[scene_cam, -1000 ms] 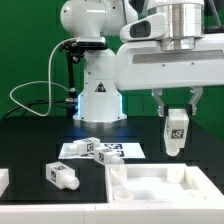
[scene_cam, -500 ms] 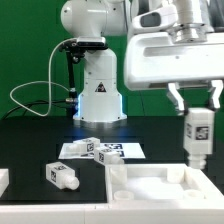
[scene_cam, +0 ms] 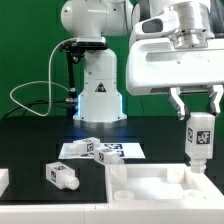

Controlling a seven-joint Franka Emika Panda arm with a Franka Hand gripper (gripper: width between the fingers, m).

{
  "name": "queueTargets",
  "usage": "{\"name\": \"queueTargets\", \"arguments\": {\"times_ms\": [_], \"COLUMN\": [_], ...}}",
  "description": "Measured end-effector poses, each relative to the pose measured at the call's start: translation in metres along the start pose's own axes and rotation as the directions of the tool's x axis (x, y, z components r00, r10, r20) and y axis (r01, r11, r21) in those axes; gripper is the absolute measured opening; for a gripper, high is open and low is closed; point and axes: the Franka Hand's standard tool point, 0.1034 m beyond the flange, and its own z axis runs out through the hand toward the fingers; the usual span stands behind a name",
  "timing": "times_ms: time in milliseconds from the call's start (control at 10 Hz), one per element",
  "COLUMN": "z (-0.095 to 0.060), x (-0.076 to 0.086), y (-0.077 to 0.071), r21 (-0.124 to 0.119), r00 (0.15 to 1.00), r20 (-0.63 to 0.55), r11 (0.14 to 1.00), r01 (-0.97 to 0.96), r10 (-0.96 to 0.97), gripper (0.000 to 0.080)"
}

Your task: Assemble one leg

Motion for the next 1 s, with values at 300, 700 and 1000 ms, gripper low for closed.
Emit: {"name": "queueTargets", "arguments": {"times_ms": [300,700,1000], "z": [0.008,0.02,0.025], "x": [-0.021,-0.032,-0.035], "y": [0.0,-0.007,-0.008], "r21": [-0.002,0.003,0.003], "r00": [0.999,1.0,1.0], "r20": [0.032,0.027,0.025], "r11": [1.0,1.0,1.0], "r01": [-0.013,-0.001,0.003], "r10": [0.013,0.001,-0.003], "gripper": [0.0284,0.0284,0.0284]}}
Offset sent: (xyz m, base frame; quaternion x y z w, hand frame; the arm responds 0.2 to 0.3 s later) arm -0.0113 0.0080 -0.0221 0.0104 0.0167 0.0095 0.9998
